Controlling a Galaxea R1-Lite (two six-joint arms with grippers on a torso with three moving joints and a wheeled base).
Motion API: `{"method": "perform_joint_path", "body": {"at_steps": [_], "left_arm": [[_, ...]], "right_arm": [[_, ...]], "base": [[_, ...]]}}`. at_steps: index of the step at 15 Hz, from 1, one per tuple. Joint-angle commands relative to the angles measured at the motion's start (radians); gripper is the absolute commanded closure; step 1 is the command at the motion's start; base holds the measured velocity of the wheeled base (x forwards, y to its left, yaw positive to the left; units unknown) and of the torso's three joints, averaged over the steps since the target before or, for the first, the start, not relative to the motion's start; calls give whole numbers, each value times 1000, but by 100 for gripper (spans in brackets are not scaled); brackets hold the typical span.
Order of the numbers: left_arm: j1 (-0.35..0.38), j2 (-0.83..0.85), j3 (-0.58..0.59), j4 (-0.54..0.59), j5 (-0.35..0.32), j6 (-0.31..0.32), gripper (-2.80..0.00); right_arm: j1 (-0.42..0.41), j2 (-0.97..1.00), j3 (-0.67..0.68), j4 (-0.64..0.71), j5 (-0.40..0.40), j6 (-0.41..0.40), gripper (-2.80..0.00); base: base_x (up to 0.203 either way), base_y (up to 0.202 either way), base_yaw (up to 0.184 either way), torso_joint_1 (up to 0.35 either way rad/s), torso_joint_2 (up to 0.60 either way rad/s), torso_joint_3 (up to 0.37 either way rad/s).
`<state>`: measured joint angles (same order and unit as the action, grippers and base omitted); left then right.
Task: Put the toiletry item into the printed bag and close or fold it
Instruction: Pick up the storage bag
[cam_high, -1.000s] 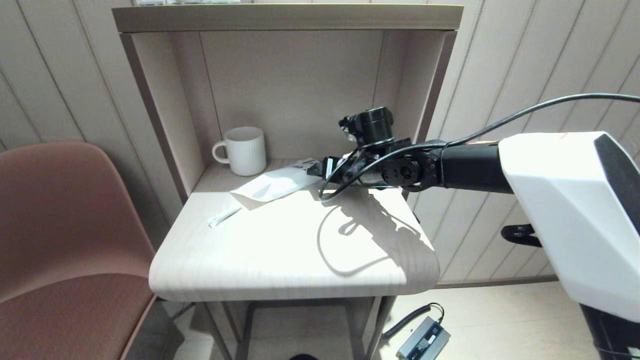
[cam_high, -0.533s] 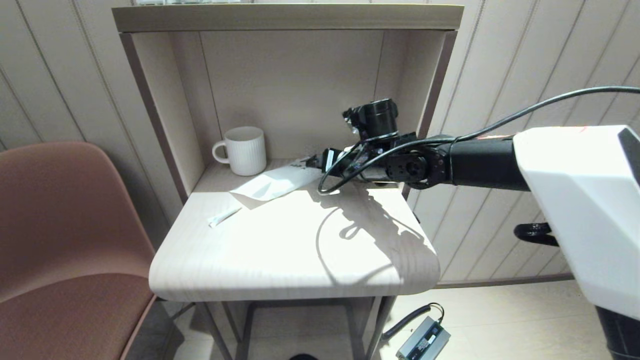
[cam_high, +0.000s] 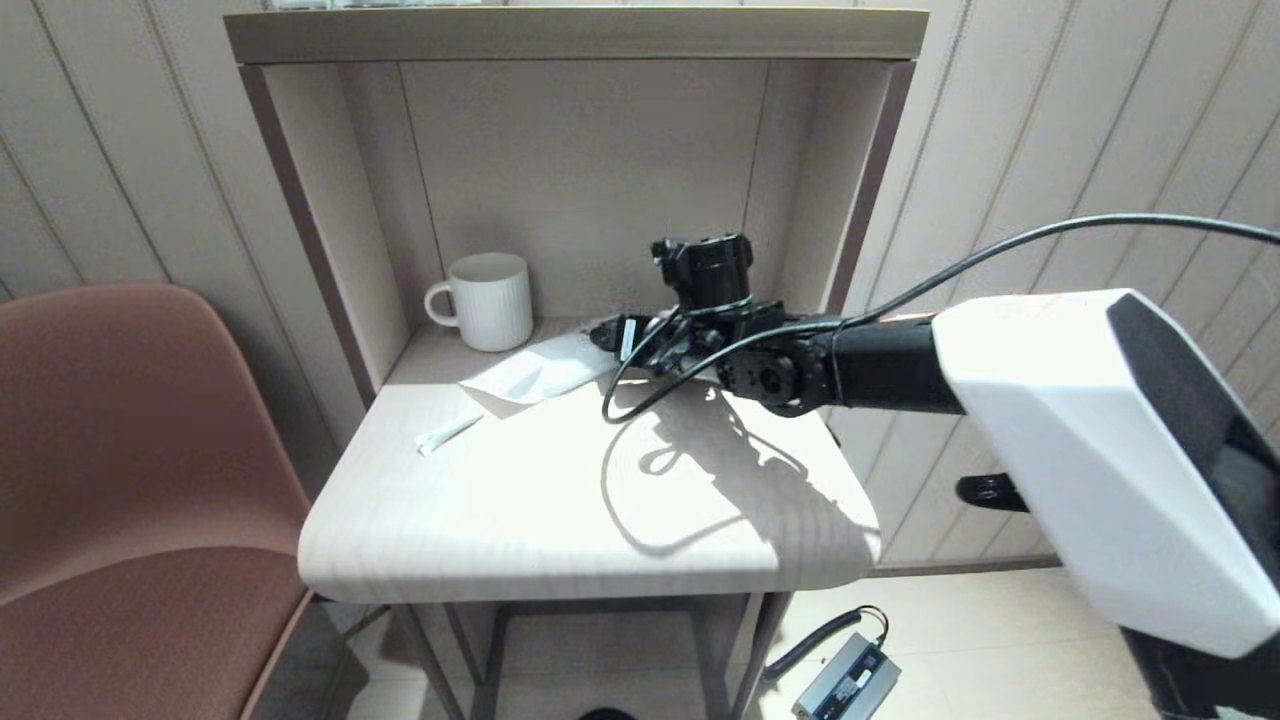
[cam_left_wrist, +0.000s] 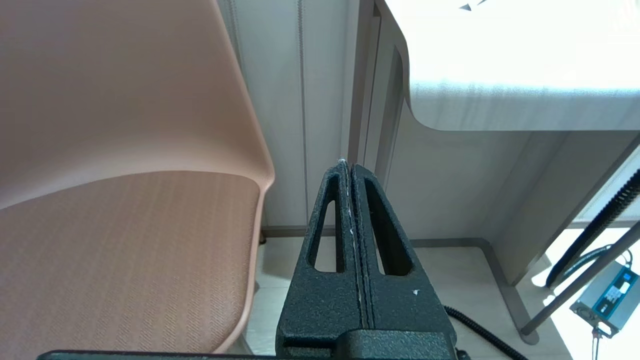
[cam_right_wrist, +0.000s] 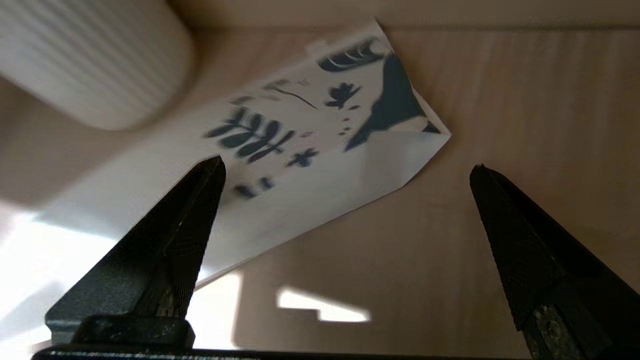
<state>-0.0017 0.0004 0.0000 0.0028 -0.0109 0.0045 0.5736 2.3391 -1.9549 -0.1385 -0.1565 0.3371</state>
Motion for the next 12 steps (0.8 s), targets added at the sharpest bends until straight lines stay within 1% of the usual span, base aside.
{"method": "perform_joint_path", "body": {"at_steps": [1, 6, 7, 12], "left_arm": [[0, 0, 0, 0, 0, 0, 0], [0, 0, 0, 0, 0, 0, 0], [0, 0, 0, -1, 0, 0, 0], [0, 0, 0, -1, 0, 0, 0]], "right_arm": [[4, 99, -4, -27, -52, -33, -280], [2, 103, -2, -27, -69, -38, -280], [2, 98, -1, -21, -72, -36, 0], [5, 91, -1, -16, -74, -38, 0]], "base": [[0, 0, 0, 0, 0, 0], [0, 0, 0, 0, 0, 0], [0, 0, 0, 0, 0, 0], [0, 0, 0, 0, 0, 0]]}}
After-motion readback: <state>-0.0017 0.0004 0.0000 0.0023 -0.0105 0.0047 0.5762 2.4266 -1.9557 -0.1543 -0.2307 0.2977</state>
